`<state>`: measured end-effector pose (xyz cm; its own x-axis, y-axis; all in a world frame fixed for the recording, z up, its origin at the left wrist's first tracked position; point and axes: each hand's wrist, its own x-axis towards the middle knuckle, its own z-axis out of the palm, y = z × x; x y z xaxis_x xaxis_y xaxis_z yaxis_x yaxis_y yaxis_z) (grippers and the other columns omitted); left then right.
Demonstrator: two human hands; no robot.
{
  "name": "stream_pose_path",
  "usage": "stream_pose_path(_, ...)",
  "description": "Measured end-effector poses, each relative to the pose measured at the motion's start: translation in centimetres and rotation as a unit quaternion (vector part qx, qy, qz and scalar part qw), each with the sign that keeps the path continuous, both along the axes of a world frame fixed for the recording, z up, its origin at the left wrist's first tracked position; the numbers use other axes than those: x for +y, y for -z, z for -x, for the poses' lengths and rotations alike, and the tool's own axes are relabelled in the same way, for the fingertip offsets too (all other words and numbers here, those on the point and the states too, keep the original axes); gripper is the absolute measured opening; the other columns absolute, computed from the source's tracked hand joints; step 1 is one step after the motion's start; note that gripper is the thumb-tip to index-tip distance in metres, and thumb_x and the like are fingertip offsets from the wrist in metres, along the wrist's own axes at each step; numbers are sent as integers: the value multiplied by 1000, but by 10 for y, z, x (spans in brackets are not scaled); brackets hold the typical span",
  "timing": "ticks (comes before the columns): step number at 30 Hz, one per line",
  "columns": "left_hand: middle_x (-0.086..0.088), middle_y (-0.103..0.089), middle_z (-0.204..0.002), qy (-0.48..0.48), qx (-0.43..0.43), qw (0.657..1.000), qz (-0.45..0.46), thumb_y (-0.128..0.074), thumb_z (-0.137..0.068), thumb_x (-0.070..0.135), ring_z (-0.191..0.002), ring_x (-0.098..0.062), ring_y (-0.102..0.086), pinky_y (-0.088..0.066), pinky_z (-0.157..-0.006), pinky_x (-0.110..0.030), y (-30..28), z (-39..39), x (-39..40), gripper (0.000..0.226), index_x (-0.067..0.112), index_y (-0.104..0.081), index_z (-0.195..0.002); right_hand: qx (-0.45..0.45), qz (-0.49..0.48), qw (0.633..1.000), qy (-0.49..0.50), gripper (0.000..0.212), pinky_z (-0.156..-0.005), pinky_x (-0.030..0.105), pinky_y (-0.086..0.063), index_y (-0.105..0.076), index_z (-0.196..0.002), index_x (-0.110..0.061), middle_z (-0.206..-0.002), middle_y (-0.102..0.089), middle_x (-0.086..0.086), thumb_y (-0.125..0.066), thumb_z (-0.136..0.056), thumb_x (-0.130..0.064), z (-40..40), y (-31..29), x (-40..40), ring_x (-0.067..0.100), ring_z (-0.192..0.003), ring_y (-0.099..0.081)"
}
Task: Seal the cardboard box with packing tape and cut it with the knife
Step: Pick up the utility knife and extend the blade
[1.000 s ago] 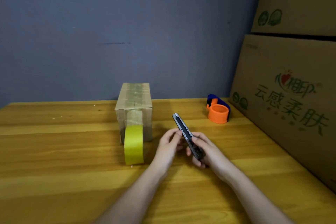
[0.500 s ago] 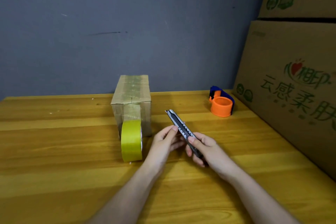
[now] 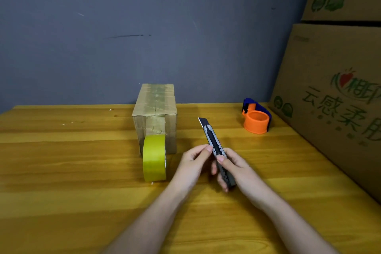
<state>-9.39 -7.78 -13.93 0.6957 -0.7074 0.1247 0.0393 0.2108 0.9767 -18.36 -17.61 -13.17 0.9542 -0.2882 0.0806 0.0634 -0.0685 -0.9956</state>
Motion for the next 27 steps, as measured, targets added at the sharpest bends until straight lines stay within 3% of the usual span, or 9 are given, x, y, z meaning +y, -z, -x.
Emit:
stream_pose_path(2, -5, -71, -91, -13, 36, 999, 15, -45, -97, 17, -82, -12, -67, -54, -76, -24, -1, -1, 0, 23, 19, -68, -102, 10, 14, 1000, 15, 14, -34, 19, -28, -43, -89, -10, -60, -45, 1, -35, -100, -14, 0, 0, 0, 8, -34, -35)
stream_pose_path(4, -7, -71, -102, -9, 56, 998, 32, -43, -98, 18, -90, -15, -68, -57, -74, -23, -1, -1, 2, 25, 21, -66, -108, 20, 36, 999, 34, 21, -32, 19, -25, -39, -79, -13, -53, -41, -1, -36, -100, -17, -1, 2, 2, 8, -31, -31)
stream_pose_path(11, -10, -71, -104, -7, 24, 999, 22, -45, -97, 18, -93, -21, -65, -56, -80, -29, -4, 3, 3, 25, 24, -68, -106, 19, 66, 994, 83, 31, -31, 18, -26, -48, -73, -8, -37, -37, -6, -43, -98, -25, 0, -1, 0, 8, -28, -30)
stream_pose_path(16, 4, -72, -102, -8, 2, 1000, 9, -46, -97, 19, -96, -19, -65, -55, -82, -31, -3, 3, 2, 25, 26, -68, -106, 23, 49, 992, 110, 37, -30, 18, -25, -49, -64, -11, -36, -36, -4, -47, -95, -31, -2, 1, 0, 10, -29, -29)
stream_pose_path(23, -3, -68, -102, -17, -8, 1000, 8, -41, -99, 16, -87, -12, -61, -55, -74, -24, -4, 4, 3, 27, 24, -65, -108, 21, 63, 996, 51, 23, -34, 18, -33, -52, -83, -13, -44, -51, 2, -40, -99, -25, 0, 1, -2, 13, -30, -42)
stream_pose_path(27, 0, -66, -95, -37, -90, 995, -34, -39, -100, 16, -81, -9, -58, -51, -72, -21, -5, 7, 5, 28, 28, -64, -98, 20, 28, 999, 18, 15, -36, 20, -38, -51, -105, -15, -54, -61, 6, -38, -100, -21, 2, 2, 0, 18, -34, -50)
